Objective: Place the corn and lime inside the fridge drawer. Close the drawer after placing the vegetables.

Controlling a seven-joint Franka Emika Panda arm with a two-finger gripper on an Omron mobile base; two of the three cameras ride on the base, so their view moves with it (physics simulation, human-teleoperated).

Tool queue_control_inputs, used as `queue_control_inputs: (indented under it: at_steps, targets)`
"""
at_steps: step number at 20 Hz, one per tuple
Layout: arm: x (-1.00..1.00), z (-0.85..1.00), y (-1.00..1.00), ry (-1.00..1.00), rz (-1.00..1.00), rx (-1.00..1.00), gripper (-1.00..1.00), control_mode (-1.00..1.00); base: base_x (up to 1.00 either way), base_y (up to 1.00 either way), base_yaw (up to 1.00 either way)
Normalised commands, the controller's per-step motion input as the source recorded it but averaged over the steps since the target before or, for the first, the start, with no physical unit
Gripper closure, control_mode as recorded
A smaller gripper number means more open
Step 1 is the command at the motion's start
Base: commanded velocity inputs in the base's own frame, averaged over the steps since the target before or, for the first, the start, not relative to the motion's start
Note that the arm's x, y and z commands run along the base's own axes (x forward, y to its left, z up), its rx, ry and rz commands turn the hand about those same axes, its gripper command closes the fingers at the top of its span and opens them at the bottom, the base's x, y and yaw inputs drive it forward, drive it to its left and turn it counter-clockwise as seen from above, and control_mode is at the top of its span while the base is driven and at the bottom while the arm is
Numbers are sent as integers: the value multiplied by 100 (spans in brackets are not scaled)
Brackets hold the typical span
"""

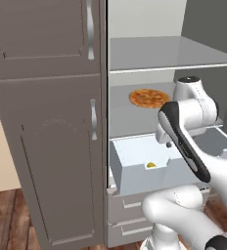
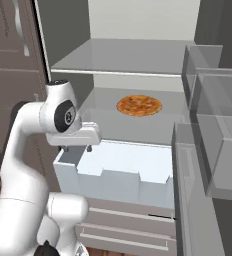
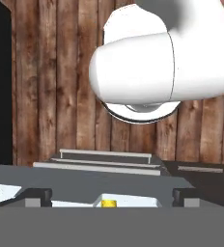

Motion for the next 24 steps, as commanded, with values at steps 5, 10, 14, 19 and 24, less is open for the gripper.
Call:
queue_control_inputs:
  at_steps: [5,10,14,19,24]
  targets:
    - [-14,0,0,-4,0,0,-100,-100,0,0,0]
    - [-26,-3,10,2,2,0,-100,-100,0,0,0]
    - [0,0,0,0,0,0,-100,100,-100,2,-1]
    - [0,0,0,0,0,0,-100,100,-100,6,-13]
    - [0,0,0,0,0,0,-100,100,-100,0,-23]
